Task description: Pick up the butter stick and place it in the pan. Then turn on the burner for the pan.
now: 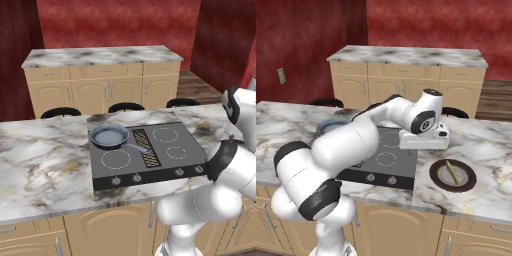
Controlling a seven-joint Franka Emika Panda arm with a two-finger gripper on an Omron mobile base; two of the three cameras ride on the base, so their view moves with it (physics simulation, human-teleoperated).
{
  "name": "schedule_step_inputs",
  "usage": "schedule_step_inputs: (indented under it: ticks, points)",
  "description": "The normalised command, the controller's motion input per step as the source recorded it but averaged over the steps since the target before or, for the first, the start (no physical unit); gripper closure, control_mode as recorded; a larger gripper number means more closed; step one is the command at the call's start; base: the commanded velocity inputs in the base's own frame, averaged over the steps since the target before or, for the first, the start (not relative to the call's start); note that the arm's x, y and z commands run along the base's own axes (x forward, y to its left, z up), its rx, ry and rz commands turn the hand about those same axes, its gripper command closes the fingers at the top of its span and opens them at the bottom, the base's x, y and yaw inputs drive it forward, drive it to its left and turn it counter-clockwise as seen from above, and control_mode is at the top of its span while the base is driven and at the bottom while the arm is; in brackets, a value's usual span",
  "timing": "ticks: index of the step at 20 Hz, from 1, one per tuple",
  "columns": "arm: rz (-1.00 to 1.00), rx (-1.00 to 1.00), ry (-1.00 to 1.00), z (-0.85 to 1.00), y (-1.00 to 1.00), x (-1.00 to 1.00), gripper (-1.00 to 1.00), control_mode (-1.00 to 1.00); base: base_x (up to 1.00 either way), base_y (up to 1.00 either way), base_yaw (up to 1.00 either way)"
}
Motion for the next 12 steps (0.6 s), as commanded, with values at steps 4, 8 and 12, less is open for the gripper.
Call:
schedule_step_inputs:
  ticks: [4,8,12]
  points:
    - [0.07,0.00,0.00,-0.38,-0.51,0.00,-1.00,-1.00,0.00,0.00,0.00]
    - [0.06,-0.01,0.00,-0.37,-0.43,0.00,-1.00,-1.00,0.00,0.00,0.00]
    - [0.05,0.00,0.00,-0.26,-0.42,0.03,-1.00,-1.00,0.00,0.00,0.00]
